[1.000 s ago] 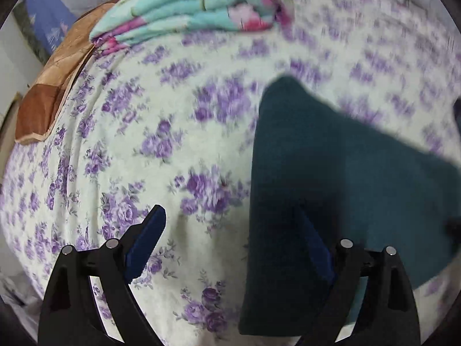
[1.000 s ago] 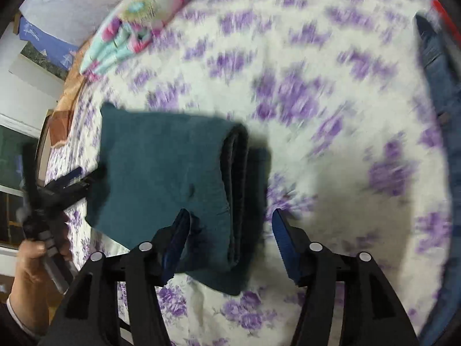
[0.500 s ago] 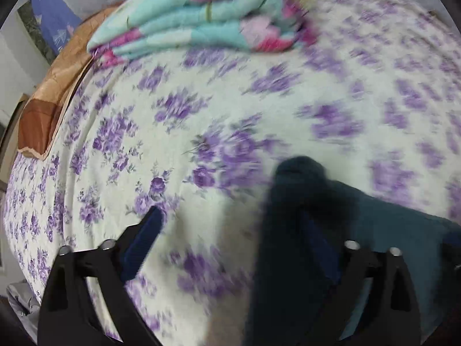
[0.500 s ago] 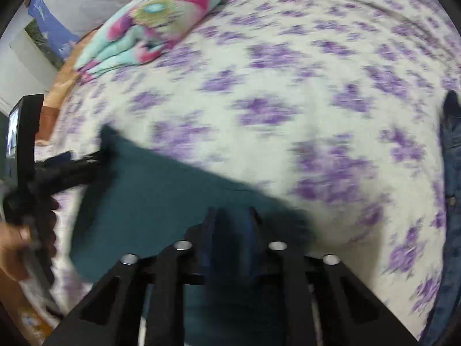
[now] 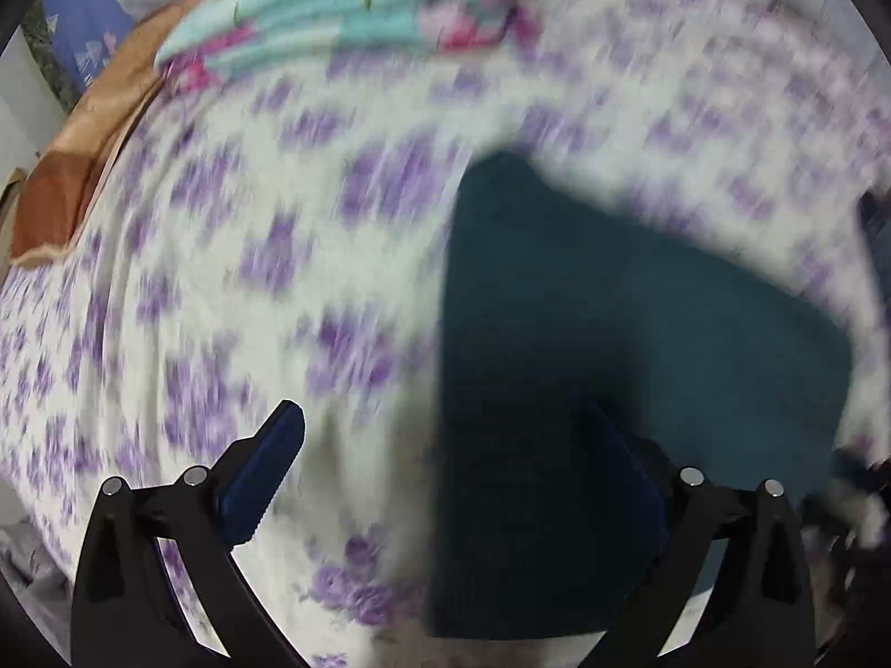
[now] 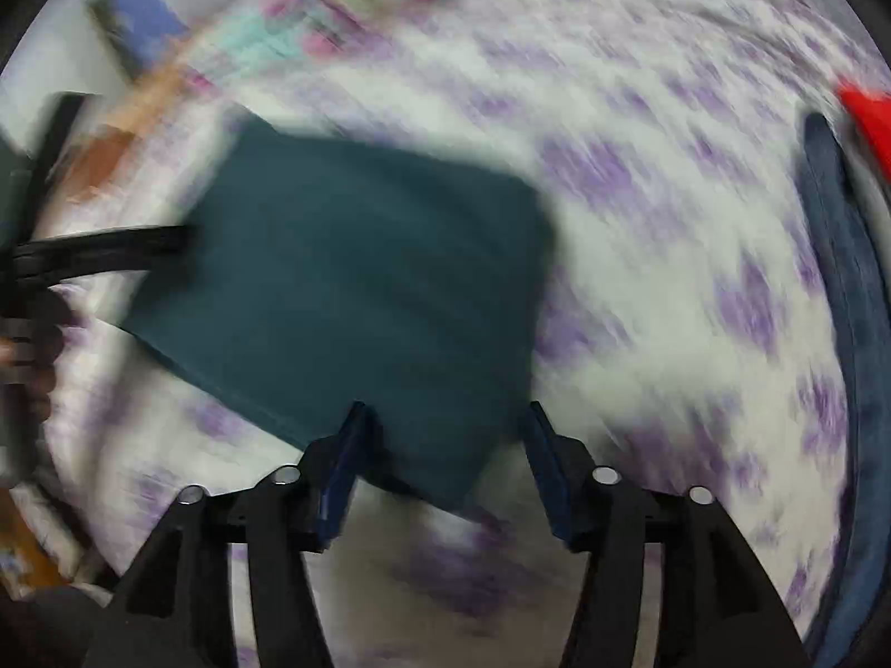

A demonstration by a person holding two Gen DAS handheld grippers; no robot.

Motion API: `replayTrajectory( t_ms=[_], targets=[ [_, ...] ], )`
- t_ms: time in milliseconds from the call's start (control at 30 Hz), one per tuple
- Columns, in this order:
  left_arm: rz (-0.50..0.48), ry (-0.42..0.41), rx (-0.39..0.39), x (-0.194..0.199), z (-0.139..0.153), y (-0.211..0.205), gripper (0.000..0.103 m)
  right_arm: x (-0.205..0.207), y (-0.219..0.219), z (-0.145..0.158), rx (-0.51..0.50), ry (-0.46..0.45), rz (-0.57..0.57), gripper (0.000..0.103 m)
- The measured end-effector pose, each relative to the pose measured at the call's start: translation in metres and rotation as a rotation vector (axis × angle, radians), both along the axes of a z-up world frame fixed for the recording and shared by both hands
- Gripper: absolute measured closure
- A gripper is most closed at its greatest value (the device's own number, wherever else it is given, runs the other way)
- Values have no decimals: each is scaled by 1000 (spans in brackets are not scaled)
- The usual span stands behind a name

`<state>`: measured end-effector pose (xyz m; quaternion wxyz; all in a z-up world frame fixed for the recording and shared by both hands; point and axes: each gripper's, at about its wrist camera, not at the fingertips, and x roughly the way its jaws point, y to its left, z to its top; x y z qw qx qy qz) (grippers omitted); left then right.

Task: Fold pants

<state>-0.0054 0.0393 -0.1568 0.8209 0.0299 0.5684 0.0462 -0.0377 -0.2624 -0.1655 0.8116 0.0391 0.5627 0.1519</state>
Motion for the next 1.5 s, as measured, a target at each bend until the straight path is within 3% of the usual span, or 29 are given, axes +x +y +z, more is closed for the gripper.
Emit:
replayTrajectory(
  t_ms=[133,267,433,500,600,667,867,967,1000,1033,1067,1133,1167,1200,1233,1300,1500],
  targets=[
    [119,30,-124,-5,11,26,4,1,-21,15,185,110,-89,26],
    [91,19,-204,-1,28,31,5,2,-39,21,312,120,-184,20],
    [61,50,-188,9,24,21,5,11,-50,13,419,161,-324,20],
    [38,78,-189,8,17,15,5,17,-42,17,411,135,-311,20],
    [-24,104,-107,-3,-3,4,4,31,-25,10,307,140,-245,20],
    [-16,85,-149,-7,-3,10,4,32,-24,0,346,205,-254,20],
    [-13,116,-253,19,6,20,5,44,-33,-6,417,219,-298,20],
    [-44,161,-313,39,-3,15,5,50,-27,-7,405,226,-294,19],
    [-42,180,-298,41,-8,11,5,53,-18,-5,387,220,-267,24],
    [-46,190,-289,42,-11,5,6,54,-12,-6,368,218,-254,35],
    [-57,178,-276,41,-10,0,10,54,-5,-8,355,222,-247,43],
    [-114,165,-230,37,-1,-13,36,53,4,-11,375,251,-220,76],
    [-138,159,-212,35,4,-20,44,51,5,-12,420,272,-213,76],
    [-167,155,-210,32,11,-25,63,50,6,-11,454,282,-206,76],
    [-191,155,-213,30,16,-30,67,49,7,-9,453,278,-186,75],
    [-186,158,-217,29,18,-29,64,50,5,-10,392,259,-182,66],
    [-103,158,-312,33,9,-16,35,62,-4,-24,479,324,-206,60]
  ],
)
